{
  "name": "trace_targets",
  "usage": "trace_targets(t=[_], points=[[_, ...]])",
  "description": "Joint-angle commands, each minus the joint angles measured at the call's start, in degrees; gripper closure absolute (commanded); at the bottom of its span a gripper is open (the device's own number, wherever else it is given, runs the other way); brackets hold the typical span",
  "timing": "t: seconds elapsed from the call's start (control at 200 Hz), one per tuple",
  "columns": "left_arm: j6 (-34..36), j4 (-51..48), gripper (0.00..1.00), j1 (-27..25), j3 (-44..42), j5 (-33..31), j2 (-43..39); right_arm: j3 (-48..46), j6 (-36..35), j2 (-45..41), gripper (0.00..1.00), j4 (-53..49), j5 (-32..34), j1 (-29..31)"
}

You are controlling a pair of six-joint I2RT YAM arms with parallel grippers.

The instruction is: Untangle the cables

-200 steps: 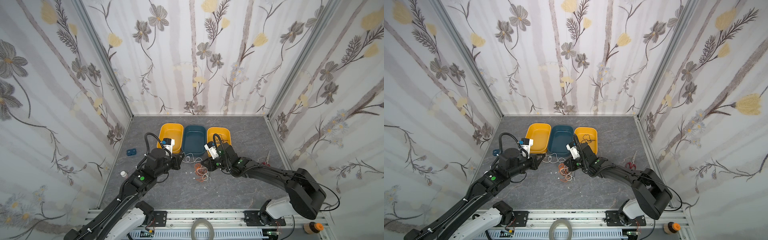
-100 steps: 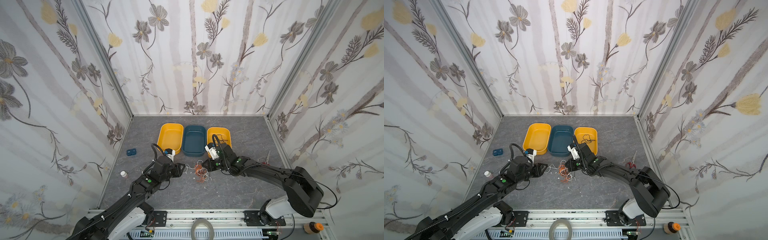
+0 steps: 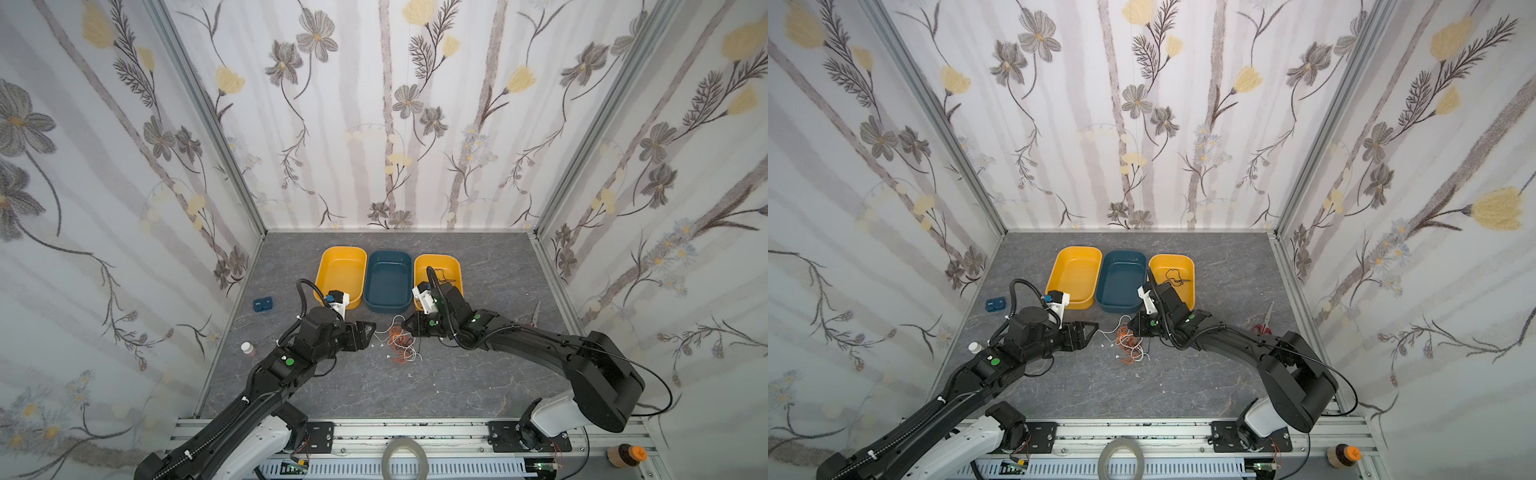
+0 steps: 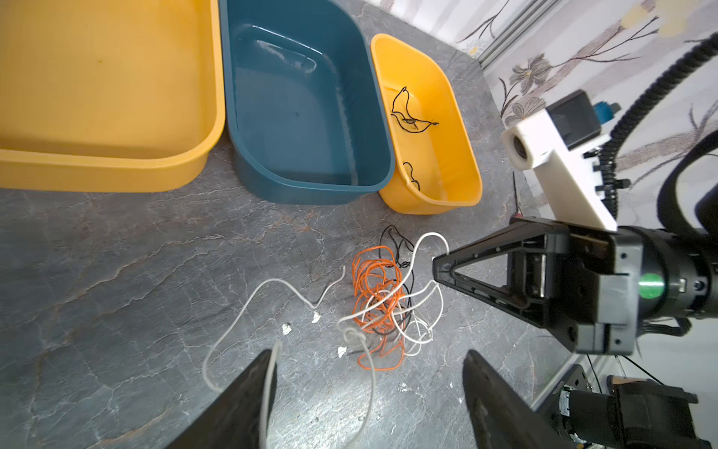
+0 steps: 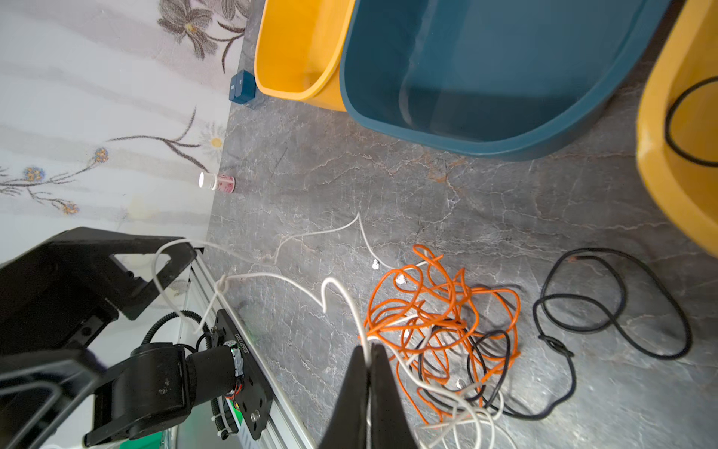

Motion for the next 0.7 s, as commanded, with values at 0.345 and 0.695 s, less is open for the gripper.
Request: trace_targets(t=[0.345, 0.695], points=[[-0.17, -9.00, 0.13, -0.01, 0.63, -4.14, 1.78, 6.45, 2.67, -0.93, 1.00, -9.26, 3.15, -1.20], [-1.20, -14.26, 0.11, 0.02, 1.18, -10.45, 2.82, 4.56, -0.30, -2.71, 1.00, -16.98, 10.07, -3.42]])
